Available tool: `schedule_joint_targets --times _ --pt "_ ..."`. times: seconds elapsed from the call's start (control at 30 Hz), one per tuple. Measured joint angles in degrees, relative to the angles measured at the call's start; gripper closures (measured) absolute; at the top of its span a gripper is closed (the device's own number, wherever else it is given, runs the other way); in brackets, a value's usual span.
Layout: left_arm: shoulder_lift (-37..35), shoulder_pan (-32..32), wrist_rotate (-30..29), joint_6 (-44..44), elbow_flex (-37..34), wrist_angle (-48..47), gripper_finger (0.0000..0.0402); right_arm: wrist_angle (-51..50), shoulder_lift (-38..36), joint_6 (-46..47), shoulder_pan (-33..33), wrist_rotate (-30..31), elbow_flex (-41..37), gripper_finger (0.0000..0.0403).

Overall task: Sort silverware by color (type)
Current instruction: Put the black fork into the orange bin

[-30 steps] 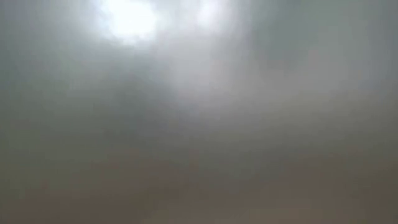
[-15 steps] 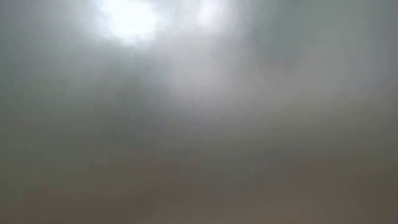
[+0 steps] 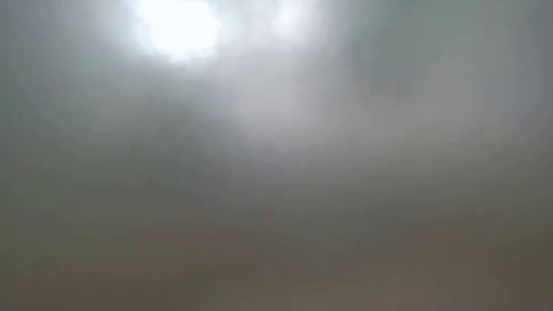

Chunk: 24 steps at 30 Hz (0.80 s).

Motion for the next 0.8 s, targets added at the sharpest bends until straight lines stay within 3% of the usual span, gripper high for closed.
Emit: schedule_joint_targets --times 0.1,0.33,0.8 --pt "0.0 0.2 2.5 -0.1 -0.2 1.1 0.0304 0.0 0.0 0.0 0.0 0.0 0.0 0.0321" --pt "0.0 1.3 1.3 -3.5 -0.2 1.4 0.0394 0.0 0.0 0.0 0.0 0.0 0.0 0.0321" --pt "-7.2 1.8 -1.4 -7.2 -0.5 2.5 0.0401 0.0 0.0 0.0 0.0 0.0 0.0 0.0321"
